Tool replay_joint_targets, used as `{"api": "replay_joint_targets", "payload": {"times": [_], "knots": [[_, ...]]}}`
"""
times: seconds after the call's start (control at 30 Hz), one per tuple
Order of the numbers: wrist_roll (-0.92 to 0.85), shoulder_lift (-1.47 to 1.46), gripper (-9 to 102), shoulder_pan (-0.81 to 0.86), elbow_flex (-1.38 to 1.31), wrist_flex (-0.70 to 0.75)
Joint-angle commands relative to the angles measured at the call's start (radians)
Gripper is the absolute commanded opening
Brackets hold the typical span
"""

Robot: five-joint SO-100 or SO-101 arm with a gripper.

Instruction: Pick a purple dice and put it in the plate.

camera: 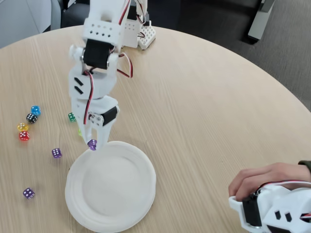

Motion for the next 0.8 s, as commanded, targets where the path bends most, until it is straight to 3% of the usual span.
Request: {"api": "replay_joint_targets", "payload": {"times": [0.0, 0.53, 0.77], "knots": [[-0.015, 0.006, 0, 0.006, -0.018, -0.011], [0.091, 0.023, 0, -0.006, -0.023, -0.021], [0.031, 0.023, 0, 0.005, -0.015, -0.236]]}}
